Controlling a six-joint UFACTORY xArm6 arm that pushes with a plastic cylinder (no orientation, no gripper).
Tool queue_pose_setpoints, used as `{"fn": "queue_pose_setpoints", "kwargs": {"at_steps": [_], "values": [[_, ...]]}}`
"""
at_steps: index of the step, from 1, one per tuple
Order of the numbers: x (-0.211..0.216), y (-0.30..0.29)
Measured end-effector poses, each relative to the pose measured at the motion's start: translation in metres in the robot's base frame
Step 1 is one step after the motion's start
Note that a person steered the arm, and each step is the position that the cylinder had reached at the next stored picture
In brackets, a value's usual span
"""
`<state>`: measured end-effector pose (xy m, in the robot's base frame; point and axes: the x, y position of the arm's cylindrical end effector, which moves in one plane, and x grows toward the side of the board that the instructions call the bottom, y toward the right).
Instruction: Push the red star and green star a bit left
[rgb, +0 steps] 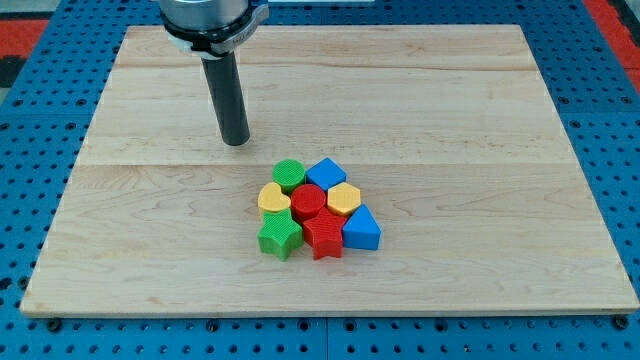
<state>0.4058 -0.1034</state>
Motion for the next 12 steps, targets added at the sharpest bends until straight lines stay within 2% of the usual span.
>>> {"fn": "queue_pose_setpoints", "kwargs": {"at_steps": [1, 2, 4, 7, 8, 9, 11, 12], "values": [[0.000, 0.000], [-0.027, 0.003], [-0.053, 0.177], [-0.050, 0.332], [-0.037, 0.376], [-0.005, 0.387], [0.003, 0.415], [0.033, 0.420]]}}
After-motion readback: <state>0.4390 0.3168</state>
